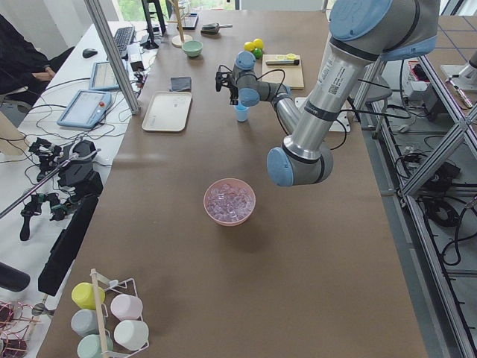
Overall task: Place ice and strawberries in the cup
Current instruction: 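Carry the second ice cube with the left gripper over the blue cup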
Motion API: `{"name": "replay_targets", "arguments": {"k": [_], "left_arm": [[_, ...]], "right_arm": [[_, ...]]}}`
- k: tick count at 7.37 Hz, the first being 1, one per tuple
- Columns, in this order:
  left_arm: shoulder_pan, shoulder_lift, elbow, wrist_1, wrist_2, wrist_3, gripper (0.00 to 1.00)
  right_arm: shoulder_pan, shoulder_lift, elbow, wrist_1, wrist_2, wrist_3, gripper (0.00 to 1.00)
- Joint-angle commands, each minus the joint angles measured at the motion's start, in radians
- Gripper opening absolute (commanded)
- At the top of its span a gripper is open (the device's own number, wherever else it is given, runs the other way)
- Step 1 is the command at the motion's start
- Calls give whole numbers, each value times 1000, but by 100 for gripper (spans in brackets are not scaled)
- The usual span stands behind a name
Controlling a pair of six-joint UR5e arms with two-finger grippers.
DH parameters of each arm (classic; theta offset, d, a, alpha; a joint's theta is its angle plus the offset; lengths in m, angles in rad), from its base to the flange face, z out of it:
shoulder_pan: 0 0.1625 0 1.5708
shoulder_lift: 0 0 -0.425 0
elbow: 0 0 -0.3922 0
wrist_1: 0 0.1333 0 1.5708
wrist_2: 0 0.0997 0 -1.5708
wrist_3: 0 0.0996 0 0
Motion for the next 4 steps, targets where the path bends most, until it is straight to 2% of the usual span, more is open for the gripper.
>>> {"name": "replay_targets", "arguments": {"k": [1, 3, 4], "left_arm": [[35, -11, 5, -4, 20, -32, 0], [52, -5, 11, -2, 29, -33, 0], [61, -4, 11, -1, 49, -35, 13]], "right_arm": [[0, -1, -3, 0, 0, 0, 100], [0, -5, 0, 0, 0, 0, 100], [0, -7, -1, 0, 0, 0, 100]]}}
